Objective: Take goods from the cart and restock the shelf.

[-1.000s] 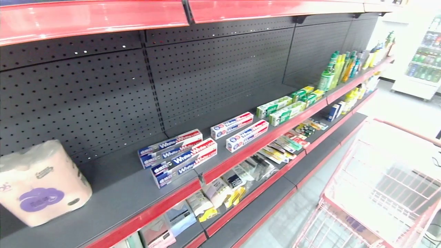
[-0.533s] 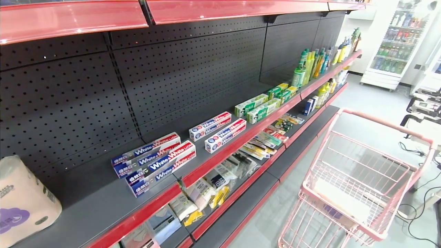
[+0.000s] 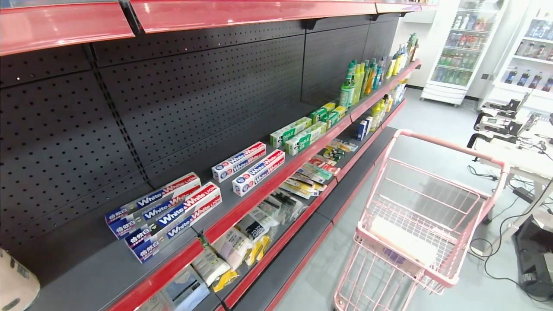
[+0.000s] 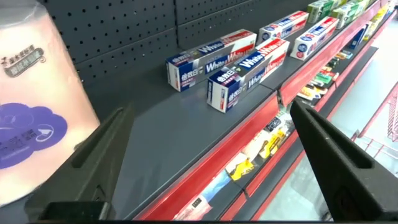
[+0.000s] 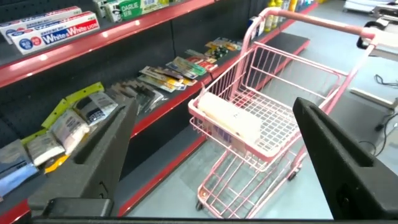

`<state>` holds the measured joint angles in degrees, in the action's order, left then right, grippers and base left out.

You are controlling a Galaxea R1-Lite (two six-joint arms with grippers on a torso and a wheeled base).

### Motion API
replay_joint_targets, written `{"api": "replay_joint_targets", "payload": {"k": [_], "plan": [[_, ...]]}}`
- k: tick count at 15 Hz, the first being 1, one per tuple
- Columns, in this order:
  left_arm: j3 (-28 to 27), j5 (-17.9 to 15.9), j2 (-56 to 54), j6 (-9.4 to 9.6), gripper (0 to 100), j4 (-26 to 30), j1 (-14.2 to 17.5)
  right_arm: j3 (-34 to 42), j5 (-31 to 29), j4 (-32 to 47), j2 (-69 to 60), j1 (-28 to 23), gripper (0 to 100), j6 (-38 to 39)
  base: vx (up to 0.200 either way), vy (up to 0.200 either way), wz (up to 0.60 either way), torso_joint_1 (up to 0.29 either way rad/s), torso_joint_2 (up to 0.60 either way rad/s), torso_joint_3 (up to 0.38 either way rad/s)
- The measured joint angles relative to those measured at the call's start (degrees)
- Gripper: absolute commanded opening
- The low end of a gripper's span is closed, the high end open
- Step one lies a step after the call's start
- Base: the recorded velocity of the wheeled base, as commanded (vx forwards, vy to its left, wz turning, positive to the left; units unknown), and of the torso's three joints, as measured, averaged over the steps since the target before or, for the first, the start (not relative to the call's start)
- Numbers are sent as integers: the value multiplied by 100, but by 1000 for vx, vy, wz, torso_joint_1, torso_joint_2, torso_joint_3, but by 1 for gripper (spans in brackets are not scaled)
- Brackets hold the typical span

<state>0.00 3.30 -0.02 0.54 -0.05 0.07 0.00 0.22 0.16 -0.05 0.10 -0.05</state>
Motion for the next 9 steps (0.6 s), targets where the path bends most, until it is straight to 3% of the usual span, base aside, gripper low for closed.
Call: {"api": "replay_joint_targets", "payload": {"k": [6,9], "plan": [[0,2,0,0,100,-2,-2,-140,-27,24,473,15,100,240,0,0,0,0,0,0],[0,2,0,-16,100,0,0,-1154,-137,55,1413,-10,100,707,0,0,0,0,0,0]]}}
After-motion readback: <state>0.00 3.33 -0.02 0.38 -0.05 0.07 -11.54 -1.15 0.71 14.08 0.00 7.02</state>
